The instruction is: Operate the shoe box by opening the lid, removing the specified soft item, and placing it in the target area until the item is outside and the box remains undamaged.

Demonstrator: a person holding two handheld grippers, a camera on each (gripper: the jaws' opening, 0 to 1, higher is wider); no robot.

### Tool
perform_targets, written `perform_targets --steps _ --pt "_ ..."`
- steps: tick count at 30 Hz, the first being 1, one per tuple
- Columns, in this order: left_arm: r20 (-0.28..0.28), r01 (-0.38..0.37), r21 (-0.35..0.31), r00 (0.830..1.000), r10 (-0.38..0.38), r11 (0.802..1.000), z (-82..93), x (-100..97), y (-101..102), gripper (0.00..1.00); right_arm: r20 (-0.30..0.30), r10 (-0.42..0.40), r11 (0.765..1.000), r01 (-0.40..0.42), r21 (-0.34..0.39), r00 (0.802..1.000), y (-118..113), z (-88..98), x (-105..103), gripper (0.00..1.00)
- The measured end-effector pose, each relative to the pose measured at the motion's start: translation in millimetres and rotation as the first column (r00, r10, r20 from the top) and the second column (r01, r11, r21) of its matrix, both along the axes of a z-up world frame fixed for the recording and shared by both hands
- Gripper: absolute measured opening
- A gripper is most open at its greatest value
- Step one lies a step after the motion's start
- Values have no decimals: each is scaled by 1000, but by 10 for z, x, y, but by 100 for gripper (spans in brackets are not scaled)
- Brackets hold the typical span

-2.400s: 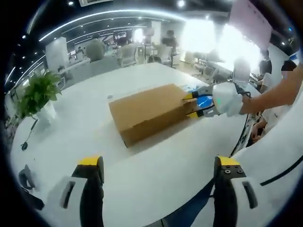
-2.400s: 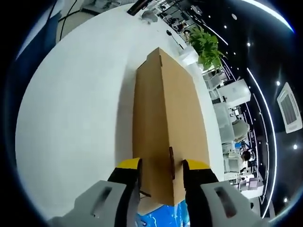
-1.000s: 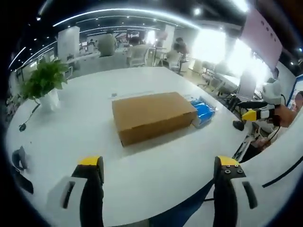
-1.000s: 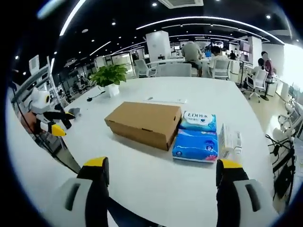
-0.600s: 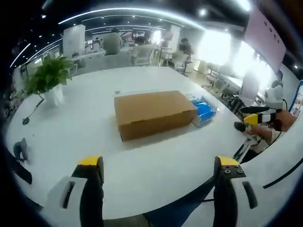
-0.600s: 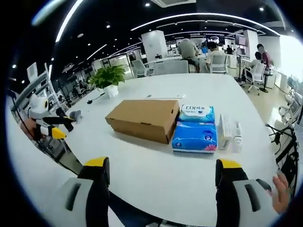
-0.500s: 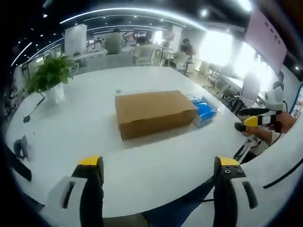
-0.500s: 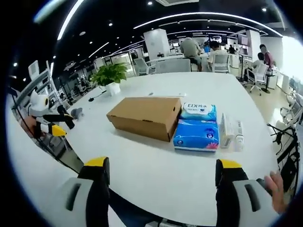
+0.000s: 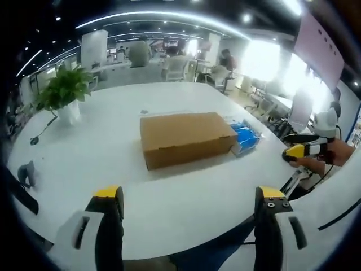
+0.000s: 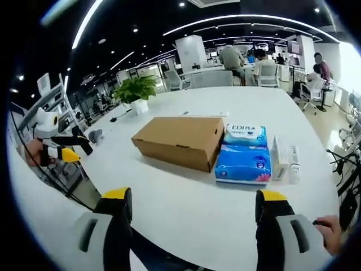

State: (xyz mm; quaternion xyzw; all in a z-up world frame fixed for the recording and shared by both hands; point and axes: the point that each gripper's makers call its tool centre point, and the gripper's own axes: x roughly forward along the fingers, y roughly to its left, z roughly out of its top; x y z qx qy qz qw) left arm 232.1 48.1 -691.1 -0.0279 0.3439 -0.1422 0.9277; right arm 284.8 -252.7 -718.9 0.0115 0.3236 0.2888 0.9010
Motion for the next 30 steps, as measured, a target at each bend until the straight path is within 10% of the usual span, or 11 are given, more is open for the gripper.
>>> perform_targets --steps 30 --pt "-13 28 0 1000 -28 1000 -21 25 -137 99 -10 -26 1000 27 11 1000 -29 -85 45 91"
